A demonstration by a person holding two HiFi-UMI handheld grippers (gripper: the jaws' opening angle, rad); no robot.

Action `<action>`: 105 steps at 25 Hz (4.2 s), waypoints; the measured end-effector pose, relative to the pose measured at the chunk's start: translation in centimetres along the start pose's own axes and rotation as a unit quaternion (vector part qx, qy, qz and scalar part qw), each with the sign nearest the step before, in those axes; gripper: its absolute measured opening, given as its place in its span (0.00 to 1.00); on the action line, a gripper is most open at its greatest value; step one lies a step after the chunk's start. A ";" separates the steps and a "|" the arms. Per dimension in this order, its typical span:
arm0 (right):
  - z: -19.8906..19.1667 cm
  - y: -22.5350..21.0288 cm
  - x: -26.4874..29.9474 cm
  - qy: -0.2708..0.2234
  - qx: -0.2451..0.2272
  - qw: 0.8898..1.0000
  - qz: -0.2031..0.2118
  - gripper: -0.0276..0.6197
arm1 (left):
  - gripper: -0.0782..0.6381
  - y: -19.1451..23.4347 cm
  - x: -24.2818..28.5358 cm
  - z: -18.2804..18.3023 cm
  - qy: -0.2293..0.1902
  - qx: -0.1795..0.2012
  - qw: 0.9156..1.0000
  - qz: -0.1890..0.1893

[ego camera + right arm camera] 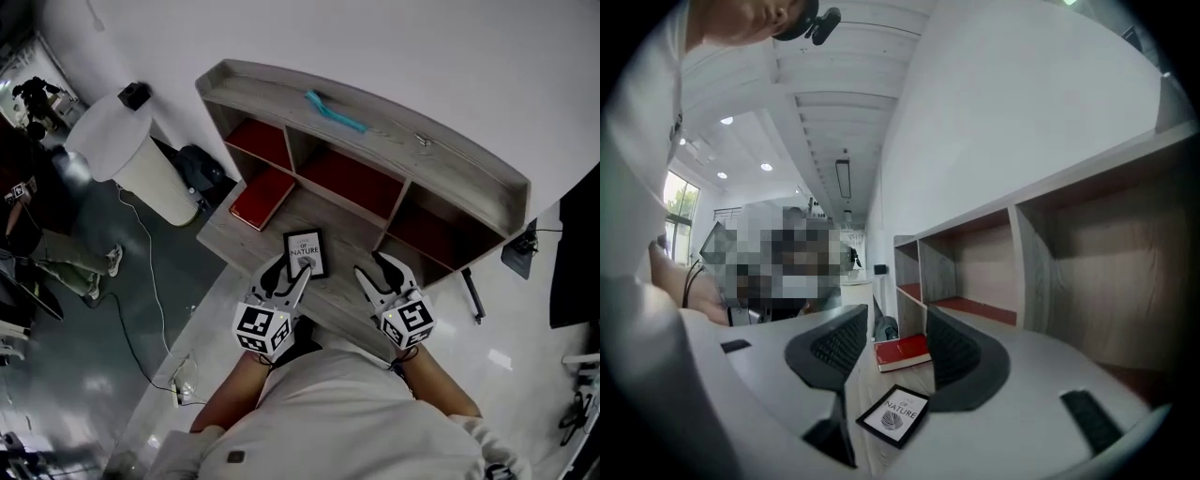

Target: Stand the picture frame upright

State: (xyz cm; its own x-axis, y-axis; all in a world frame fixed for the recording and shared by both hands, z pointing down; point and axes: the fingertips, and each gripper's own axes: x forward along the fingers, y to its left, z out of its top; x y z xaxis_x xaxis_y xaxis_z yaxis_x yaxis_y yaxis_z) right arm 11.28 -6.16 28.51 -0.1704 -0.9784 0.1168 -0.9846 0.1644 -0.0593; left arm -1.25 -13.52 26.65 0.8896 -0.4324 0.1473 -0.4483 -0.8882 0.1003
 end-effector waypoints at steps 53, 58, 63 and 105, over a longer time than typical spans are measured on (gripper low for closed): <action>-36.5 -4.5 24.5 0.310 0.159 0.937 -0.023 0.38 | 0.43 19.6 13.3 -38.1 0.327 -0.159 0.931 -0.015; -39.0 -5.0 24.6 0.327 0.173 0.929 -0.031 0.38 | 0.43 20.2 13.6 -40.3 0.343 -0.187 0.921 -0.004; -41.2 -5.3 24.6 0.347 0.177 0.920 -0.037 0.38 | 0.43 20.7 14.4 -41.7 0.349 -0.212 0.913 0.004; -40.4 -5.3 19.9 0.339 0.228 0.902 -0.141 0.18 | 0.24 18.4 15.2 -41.7 0.385 -0.173 0.905 -0.046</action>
State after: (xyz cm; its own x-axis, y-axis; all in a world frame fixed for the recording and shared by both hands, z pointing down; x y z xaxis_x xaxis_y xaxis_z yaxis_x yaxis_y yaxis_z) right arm 11.56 -21.41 71.21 -0.0522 -0.6460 0.7615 -0.9002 -0.2997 -0.3159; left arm 0.42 -29.93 71.78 0.6599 -0.0034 0.7513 -0.4938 -0.7557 0.4303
